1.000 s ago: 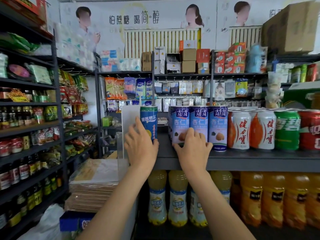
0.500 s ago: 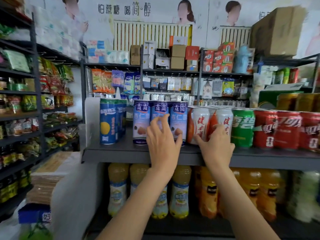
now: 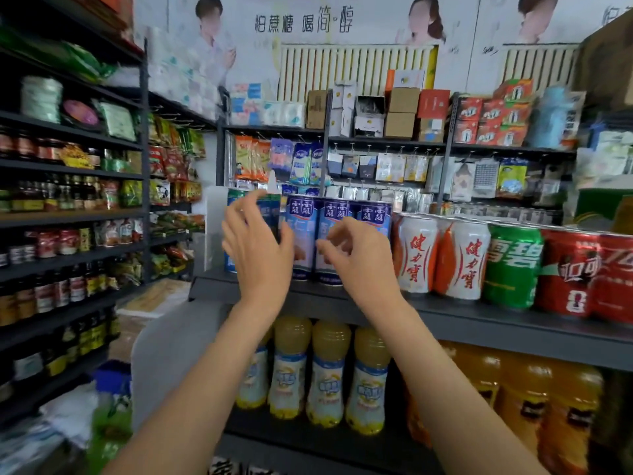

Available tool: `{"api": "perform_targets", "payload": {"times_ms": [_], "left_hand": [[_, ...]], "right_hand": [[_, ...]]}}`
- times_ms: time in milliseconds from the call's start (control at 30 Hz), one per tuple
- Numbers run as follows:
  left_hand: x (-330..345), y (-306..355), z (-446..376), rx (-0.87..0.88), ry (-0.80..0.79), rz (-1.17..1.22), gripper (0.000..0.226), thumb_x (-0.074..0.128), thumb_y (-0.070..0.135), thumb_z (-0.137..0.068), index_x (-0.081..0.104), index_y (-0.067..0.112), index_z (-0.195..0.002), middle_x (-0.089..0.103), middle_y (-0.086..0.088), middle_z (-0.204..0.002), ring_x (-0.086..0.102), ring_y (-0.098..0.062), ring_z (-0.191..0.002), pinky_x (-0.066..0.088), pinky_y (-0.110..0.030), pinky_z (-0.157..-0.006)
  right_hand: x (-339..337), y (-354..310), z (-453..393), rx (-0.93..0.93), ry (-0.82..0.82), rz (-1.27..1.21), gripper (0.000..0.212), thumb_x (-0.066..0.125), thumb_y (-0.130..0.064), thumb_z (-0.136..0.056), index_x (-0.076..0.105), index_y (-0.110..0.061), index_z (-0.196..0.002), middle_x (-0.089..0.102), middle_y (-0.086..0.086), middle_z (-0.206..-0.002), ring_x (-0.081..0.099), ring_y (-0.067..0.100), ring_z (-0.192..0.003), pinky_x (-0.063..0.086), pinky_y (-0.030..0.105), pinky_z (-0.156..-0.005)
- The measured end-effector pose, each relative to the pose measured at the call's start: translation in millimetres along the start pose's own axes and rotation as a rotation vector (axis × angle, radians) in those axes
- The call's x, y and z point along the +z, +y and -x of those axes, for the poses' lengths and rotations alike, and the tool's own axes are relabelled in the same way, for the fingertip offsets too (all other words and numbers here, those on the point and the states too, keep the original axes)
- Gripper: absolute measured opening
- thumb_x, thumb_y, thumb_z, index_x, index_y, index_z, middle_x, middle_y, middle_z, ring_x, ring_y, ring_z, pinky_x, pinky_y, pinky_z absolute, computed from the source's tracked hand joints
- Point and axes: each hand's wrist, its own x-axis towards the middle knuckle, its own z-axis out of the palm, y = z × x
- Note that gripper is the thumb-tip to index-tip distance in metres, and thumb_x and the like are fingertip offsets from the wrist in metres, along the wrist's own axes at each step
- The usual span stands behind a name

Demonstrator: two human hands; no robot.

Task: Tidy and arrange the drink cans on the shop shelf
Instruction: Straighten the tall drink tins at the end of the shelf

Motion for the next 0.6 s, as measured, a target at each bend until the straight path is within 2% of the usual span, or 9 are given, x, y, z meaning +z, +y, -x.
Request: {"api": "perform_targets", "payload": {"times_ms": [133,267,367,433,500,533,600], "left_hand": [[-23.4,-41.9,-38.5,-0.144,-0.094,0.088,0.049,0.059,0.012,-0.086,0.035,0.018,-0.129,0.035,-0.011,-0.131,0.034,-0.025,-0.122,0.031,-0.037,-0.101],[-34.0,-77.8,-79.8,-0.347,-0.335,0.414,0.045,0.051,0.01,-0.092,0.032,0.019,-0.132,0.04,-0.012,-0.133,0.043,-0.021,-0.117,0.038,-0.038,-0.101],[-31.0,-100.5,-103.1,-0.43,-0.569,0.446,0.045,0.048,0.014,-0.094,0.03,0.017,-0.136,0.039,-0.014,-0.136,0.044,-0.023,-0.119,0.039,-0.037,-0.1],[-27.2,-111.0,-110.0,-0.467,-0.704,0.479,0.046,0.052,0.016,-0.092,0.033,0.018,-0.135,0.04,-0.011,-0.138,0.044,-0.023,-0.121,0.039,-0.038,-0.1],[-25.1,-116.0,-108.8,-0.492,-0.828,0.552,0.048,0.055,0.011,-0.09,0.035,0.017,-0.133,0.043,-0.006,-0.137,0.047,-0.019,-0.117,0.044,-0.034,-0.089],[-24.1,-118.1,-106.8,-0.486,-0.873,0.569,0.052,0.057,0.008,-0.088,0.034,0.016,-0.134,0.045,-0.005,-0.135,0.048,-0.018,-0.115,0.044,-0.032,-0.087],[-21.4,-122.4,-101.7,-0.422,-0.93,0.559,0.06,0.061,0.004,-0.085,0.031,0.013,-0.136,0.047,-0.007,-0.131,0.049,-0.019,-0.114,0.044,-0.033,-0.092]], "right_hand": [[34.5,-37.9,-36.0,-0.056,-0.118,-0.041,0.015,0.058,-0.009,-0.089,0.067,-0.004,-0.099,0.068,0.011,-0.098,0.061,0.025,-0.092,0.049,0.038,-0.086],[58.3,-68.1,-77.1,-0.034,-0.126,-0.044,0.019,0.055,-0.008,-0.091,0.07,-0.004,-0.101,0.069,0.01,-0.103,0.062,0.018,-0.094,0.044,0.021,-0.086],[73.6,-81.3,-102.6,0.061,-0.188,-0.026,0.019,0.056,-0.014,-0.091,0.07,-0.005,-0.102,0.068,0.007,-0.108,0.056,0.01,-0.089,0.038,0.014,-0.077],[80.9,-83.8,-113.7,0.081,-0.24,0.048,0.02,0.057,-0.018,-0.092,0.069,-0.006,-0.102,0.067,0.008,-0.107,0.053,0.009,-0.083,0.037,0.016,-0.074],[85.4,-84.0,-118.8,0.104,-0.282,0.101,0.023,0.055,-0.02,-0.092,0.068,-0.004,-0.102,0.068,0.01,-0.103,0.053,0.012,-0.073,0.043,0.023,-0.073],[87.0,-83.7,-120.1,0.116,-0.294,0.106,0.023,0.055,-0.02,-0.093,0.068,-0.003,-0.101,0.068,0.012,-0.101,0.054,0.014,-0.07,0.047,0.027,-0.076],[89.0,-82.8,-122.4,0.129,-0.301,0.09,0.022,0.056,-0.02,-0.092,0.068,-0.001,-0.095,0.068,0.016,-0.099,0.058,0.019,-0.074,0.052,0.037,-0.084]]}}
